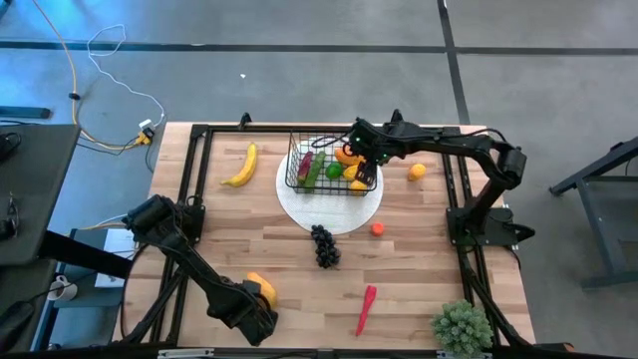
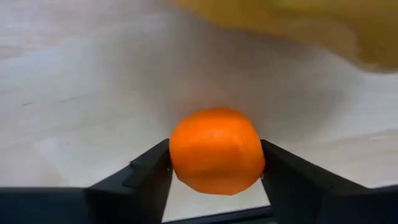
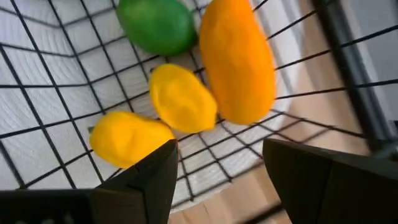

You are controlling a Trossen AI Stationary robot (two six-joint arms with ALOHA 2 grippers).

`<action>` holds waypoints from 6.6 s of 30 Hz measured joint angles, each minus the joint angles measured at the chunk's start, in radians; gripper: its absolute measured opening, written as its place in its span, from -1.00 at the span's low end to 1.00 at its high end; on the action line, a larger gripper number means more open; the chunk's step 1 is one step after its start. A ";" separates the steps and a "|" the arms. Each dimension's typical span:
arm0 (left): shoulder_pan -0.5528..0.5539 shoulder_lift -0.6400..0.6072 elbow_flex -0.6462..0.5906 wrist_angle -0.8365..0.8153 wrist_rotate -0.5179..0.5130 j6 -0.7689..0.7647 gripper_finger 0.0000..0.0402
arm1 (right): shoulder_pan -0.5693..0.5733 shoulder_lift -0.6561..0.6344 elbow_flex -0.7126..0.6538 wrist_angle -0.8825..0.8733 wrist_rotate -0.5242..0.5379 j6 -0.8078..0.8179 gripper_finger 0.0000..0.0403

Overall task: Build produce basket
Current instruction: Put the bottom orange into the wire basket, then put the red chili pepper into the wire basket

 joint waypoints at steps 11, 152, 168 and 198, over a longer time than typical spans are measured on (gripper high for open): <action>0.001 -0.053 0.000 -0.006 0.028 0.069 -0.33 | 0.001 -0.158 0.001 -0.035 -0.092 0.093 0.07; 1.258 -0.122 0.484 -0.138 -0.125 2.321 0.15 | 0.997 0.293 -0.001 0.107 -0.210 2.304 -0.75; 1.265 -0.233 0.485 -0.235 -0.114 2.303 0.15 | 0.847 0.042 -0.002 0.045 0.128 1.925 -0.73; 1.301 -0.429 0.484 -0.533 -0.372 2.058 0.15 | 0.198 -0.182 -0.001 0.666 0.194 0.687 -0.74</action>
